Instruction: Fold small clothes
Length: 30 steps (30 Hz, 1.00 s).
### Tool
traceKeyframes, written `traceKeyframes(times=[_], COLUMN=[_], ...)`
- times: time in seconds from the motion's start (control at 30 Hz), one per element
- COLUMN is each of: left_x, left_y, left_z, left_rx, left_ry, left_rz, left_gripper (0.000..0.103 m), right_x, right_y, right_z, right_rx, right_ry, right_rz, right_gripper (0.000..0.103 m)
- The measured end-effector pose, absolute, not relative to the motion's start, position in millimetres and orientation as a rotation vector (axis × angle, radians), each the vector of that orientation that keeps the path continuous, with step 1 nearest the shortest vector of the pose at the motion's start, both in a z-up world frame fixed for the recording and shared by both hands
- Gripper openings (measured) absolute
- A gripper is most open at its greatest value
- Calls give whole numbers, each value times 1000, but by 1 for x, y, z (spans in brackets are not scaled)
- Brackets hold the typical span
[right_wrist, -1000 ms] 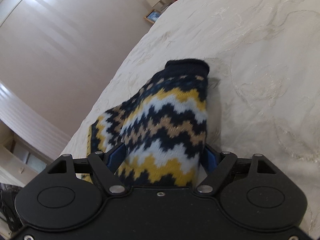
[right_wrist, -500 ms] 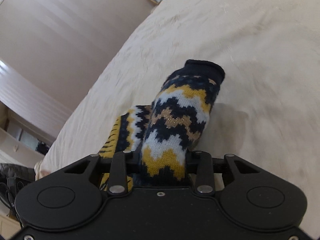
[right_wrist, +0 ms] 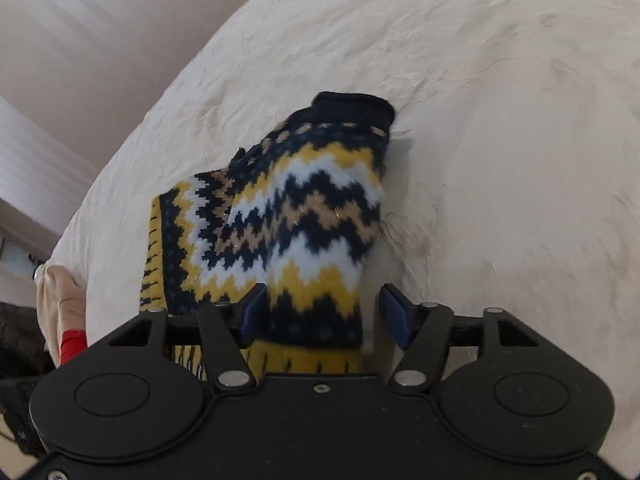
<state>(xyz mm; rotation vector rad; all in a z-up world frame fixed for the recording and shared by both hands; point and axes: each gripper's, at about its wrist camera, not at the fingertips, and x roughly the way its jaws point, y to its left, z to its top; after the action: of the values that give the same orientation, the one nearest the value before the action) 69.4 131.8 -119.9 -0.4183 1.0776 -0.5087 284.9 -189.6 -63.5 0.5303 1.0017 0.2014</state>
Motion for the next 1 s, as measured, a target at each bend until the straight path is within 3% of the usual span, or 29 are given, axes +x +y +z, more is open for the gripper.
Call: traceKeyframes(times=[0.1,0.2,0.23,0.47,0.63,0.73,0.83,0.9,1.0], left_x=[66,66,70,112,135,136,138,140,141], left_y=[127,135,136,115,99,97,93,96,106], left_z=[-100,-78,-69,-51,-69,-75,-82,-86,-86], left_rx=[-330,-295,-299,-320,-322,-269,-243,-249,-309], left_ry=[1016,927,894,837,922,950,960,963,972], left_rz=[-507,-496,-491,-437,-421,-414,-415,-412,-421], left_gripper=[52,71,73,75,73,58,26,20,18], right_x=[280,272,270,248,232,220,213,210,207], right_y=[-181,-174,-170,-139,-114,-92,-68,-54,-34], right_z=[-54,-47,-46,-30,-25,-26,-33,-37,-42], right_rx=[477,439,423,289,160,23,-130,-216,-349], right_ry=[920,844,826,710,699,691,691,699,699], right_rz=[173,168,166,194,285,348,416,464,532], right_gripper=[67,67,67,67,68,68,68,66,53])
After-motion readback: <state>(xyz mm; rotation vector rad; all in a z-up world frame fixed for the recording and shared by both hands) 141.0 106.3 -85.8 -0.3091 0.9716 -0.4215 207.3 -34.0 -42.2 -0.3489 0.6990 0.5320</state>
